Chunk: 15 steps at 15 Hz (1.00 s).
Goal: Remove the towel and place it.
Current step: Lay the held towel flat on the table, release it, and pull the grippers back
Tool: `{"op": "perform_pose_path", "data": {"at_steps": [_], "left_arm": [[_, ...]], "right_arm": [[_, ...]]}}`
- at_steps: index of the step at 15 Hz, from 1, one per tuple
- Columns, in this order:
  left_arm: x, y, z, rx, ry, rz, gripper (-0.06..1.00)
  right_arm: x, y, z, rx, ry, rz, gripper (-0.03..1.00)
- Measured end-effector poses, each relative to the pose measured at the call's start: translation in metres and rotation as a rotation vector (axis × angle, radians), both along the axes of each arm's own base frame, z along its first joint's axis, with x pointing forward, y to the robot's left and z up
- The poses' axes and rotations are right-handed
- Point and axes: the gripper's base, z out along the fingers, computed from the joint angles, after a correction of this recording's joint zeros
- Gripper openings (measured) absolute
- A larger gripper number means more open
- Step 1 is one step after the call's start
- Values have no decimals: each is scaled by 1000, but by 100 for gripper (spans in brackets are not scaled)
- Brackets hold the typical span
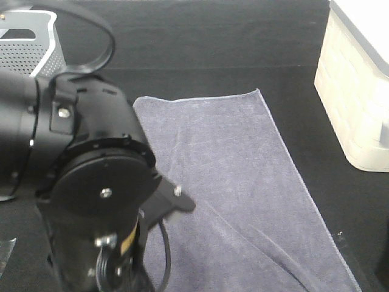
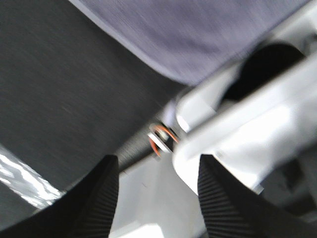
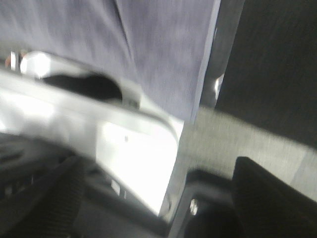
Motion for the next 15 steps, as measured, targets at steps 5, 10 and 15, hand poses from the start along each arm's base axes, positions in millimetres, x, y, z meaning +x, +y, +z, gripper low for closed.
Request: {"op": "perform_pose_path", "data": {"at_steps": [5,10,15], "left_arm": [[83,26,22,-116,-141,163,48],[164,66,54,-348,-359,268,48],[228,90,41,-473,-557,345,48]], "right_arm": [[47,11,33,4,-178,4,75],[127,30,49,-35,-270,19,75],[231,59,47,-58,-412,32,75]]}}
